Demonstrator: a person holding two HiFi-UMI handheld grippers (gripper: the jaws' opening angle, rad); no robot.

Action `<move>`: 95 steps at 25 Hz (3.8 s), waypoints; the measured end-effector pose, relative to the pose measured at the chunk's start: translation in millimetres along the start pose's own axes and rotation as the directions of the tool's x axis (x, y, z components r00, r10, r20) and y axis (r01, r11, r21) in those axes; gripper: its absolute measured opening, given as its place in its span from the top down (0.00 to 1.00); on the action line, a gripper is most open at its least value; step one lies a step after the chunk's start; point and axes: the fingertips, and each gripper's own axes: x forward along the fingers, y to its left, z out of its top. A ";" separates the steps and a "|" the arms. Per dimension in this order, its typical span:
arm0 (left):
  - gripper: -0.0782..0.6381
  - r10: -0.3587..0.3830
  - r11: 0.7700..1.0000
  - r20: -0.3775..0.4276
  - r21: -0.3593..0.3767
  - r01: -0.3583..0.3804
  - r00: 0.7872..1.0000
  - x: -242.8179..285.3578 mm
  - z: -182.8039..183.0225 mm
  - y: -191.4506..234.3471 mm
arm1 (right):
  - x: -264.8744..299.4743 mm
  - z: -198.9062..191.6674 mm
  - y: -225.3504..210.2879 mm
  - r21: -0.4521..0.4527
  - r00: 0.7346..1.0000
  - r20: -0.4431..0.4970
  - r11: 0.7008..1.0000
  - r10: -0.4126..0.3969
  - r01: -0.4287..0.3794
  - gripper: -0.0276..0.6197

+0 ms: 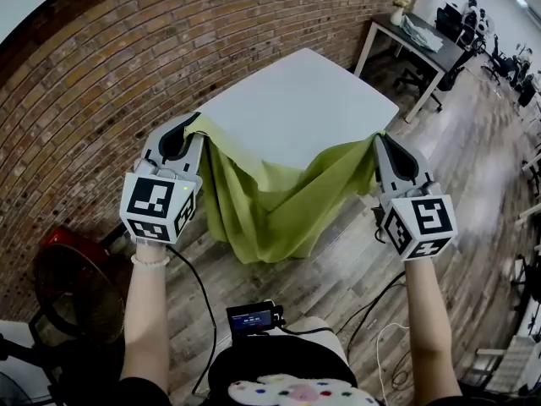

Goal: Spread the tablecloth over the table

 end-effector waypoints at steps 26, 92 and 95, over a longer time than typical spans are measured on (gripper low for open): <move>0.87 0.215 0.976 -0.253 0.083 -0.200 0.943 85.4 -96.4 86.7 | 86.9 -101.0 -92.7 0.046 0.989 -0.146 0.999 0.026 -0.019 0.91; 0.87 0.199 0.952 -0.675 0.305 0.023 0.710 356.6 -378.2 257.5 | 84.7 -317.3 -151.1 0.008 0.690 -0.626 0.882 -0.363 0.471 0.91; 0.87 0.208 0.950 -0.679 0.313 0.021 0.704 369.1 -381.5 254.1 | 81.4 -333.7 -155.7 0.008 0.668 -0.651 0.877 -0.361 0.481 0.91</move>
